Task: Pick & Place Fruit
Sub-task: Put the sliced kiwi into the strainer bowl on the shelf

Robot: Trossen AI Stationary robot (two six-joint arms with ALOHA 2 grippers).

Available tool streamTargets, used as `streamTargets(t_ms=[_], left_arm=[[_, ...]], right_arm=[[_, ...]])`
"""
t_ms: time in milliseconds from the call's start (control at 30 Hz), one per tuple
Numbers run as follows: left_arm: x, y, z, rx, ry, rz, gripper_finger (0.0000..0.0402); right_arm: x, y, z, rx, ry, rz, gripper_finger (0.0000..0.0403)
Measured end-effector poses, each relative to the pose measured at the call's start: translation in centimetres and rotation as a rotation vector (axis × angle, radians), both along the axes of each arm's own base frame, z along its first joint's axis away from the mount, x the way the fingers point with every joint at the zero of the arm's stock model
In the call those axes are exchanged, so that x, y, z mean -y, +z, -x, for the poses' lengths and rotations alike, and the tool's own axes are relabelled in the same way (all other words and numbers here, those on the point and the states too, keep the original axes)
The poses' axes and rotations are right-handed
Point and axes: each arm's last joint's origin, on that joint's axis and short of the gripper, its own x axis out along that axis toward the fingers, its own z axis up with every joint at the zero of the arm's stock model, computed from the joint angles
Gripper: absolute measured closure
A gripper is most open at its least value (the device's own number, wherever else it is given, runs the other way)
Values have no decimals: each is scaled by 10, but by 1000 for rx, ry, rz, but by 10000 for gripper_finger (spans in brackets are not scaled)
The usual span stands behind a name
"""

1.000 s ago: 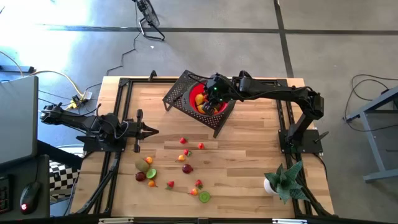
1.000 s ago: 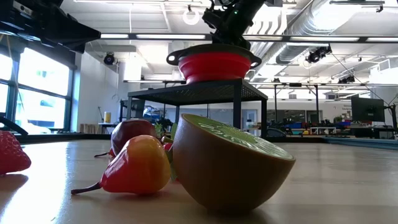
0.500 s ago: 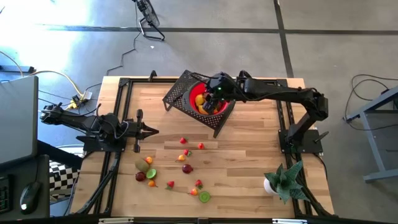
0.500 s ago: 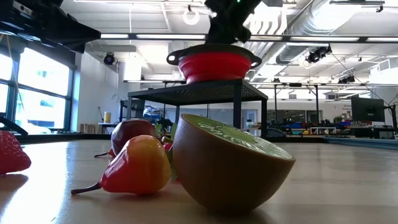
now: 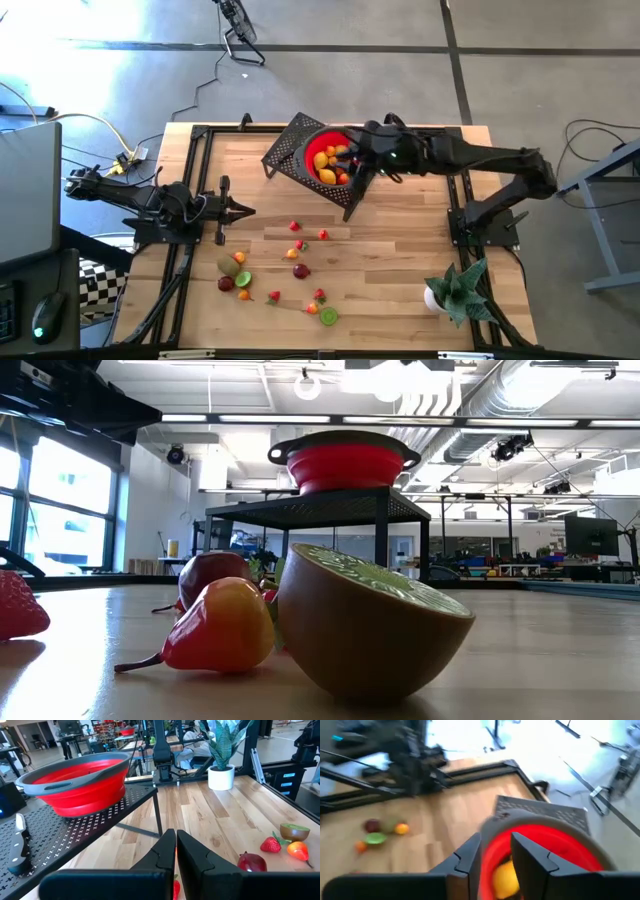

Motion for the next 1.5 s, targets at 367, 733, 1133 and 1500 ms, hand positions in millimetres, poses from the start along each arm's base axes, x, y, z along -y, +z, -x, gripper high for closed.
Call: streamTargets(t_ms=[367, 733, 1133, 1500], left_arm=[[0, 0, 0, 0, 4, 0, 390], [0, 0, 0, 0, 4, 0, 390], [0, 0, 0, 0, 4, 1, 390], [0, -4, 0, -40, -2, -2, 390]], right_arm=[[-54, 11, 18, 7, 191, 16, 354], [-86, 0, 15, -49, 295, 21, 390], [-93, 9, 12, 50, 317, 7, 397], [-94, 8, 13, 38, 371, -19, 396]])
